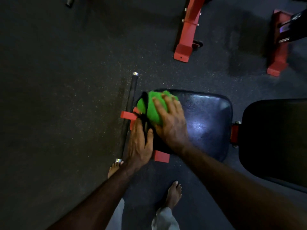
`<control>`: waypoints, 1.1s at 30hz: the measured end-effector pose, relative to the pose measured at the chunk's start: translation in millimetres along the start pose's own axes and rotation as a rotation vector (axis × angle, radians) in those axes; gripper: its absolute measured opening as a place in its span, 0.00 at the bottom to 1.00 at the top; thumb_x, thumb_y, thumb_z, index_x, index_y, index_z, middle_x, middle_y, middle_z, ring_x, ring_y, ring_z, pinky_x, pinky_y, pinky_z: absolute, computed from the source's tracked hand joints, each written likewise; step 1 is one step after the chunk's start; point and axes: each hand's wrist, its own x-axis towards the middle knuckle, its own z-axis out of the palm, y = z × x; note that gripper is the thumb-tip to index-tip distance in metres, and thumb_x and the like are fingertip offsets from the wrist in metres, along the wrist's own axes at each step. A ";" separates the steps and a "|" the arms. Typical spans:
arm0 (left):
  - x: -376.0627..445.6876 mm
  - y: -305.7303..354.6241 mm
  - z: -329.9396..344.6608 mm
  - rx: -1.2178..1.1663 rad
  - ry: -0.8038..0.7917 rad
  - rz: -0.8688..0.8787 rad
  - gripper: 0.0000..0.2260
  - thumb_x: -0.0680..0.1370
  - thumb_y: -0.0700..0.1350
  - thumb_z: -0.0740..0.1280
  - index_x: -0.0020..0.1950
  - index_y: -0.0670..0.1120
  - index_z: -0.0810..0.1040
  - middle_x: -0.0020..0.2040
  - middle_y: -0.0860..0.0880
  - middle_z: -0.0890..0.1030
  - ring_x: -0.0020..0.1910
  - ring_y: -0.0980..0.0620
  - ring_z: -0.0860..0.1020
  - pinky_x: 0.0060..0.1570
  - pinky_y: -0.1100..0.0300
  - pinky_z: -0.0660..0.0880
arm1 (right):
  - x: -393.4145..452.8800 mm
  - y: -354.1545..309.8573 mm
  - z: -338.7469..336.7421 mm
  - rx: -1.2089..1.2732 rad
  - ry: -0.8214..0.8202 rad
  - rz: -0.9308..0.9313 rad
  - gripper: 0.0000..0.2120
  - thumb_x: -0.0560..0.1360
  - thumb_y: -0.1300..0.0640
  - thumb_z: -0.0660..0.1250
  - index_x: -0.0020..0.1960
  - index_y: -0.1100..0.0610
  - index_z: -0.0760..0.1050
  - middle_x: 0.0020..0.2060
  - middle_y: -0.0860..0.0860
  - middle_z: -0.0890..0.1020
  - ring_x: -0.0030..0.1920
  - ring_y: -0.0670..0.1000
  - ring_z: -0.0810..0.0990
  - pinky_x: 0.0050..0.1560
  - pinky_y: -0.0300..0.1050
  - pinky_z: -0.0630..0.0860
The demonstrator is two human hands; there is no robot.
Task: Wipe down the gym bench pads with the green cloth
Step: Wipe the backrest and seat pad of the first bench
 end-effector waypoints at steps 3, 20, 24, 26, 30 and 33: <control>-3.4 -4.0 -1.5 -0.027 0.003 -0.041 0.29 0.84 0.54 0.55 0.80 0.39 0.64 0.79 0.41 0.68 0.77 0.47 0.66 0.75 0.68 0.56 | -9.2 18.7 -8.8 -0.016 -0.020 -0.078 0.33 0.75 0.48 0.66 0.79 0.51 0.69 0.77 0.58 0.69 0.75 0.64 0.68 0.77 0.64 0.63; -22.7 30.9 -3.6 0.156 0.107 0.226 0.26 0.81 0.52 0.63 0.79 0.45 0.70 0.80 0.44 0.65 0.80 0.45 0.63 0.78 0.49 0.61 | -160.6 4.2 -17.1 0.075 -0.013 0.265 0.39 0.74 0.45 0.68 0.82 0.51 0.61 0.81 0.55 0.62 0.81 0.59 0.59 0.80 0.61 0.60; -35.7 51.9 15.6 0.260 -0.099 0.309 0.28 0.81 0.55 0.64 0.81 0.49 0.67 0.83 0.47 0.59 0.82 0.46 0.57 0.79 0.47 0.60 | -184.8 7.7 -24.8 0.160 0.139 0.656 0.37 0.73 0.54 0.64 0.81 0.58 0.62 0.80 0.59 0.63 0.80 0.62 0.61 0.77 0.64 0.63; -40.7 55.8 23.9 0.277 -0.193 0.338 0.28 0.81 0.55 0.62 0.81 0.50 0.65 0.84 0.48 0.57 0.83 0.46 0.55 0.78 0.45 0.61 | -198.2 13.9 -29.8 0.121 0.029 0.488 0.37 0.74 0.50 0.67 0.81 0.56 0.62 0.80 0.58 0.63 0.81 0.60 0.60 0.80 0.57 0.62; -50.5 66.6 37.4 0.327 -0.337 0.398 0.29 0.81 0.56 0.60 0.82 0.52 0.63 0.85 0.50 0.54 0.83 0.47 0.55 0.78 0.47 0.61 | -207.5 49.1 -41.5 0.220 0.185 0.925 0.39 0.69 0.66 0.73 0.78 0.61 0.65 0.76 0.61 0.67 0.76 0.64 0.68 0.74 0.58 0.70; -57.5 72.8 44.3 0.354 -0.376 0.431 0.29 0.81 0.56 0.60 0.82 0.52 0.64 0.84 0.50 0.54 0.82 0.47 0.56 0.77 0.48 0.61 | -211.7 46.8 -48.4 0.203 0.068 0.795 0.42 0.71 0.65 0.73 0.81 0.56 0.62 0.78 0.61 0.64 0.78 0.62 0.65 0.73 0.56 0.70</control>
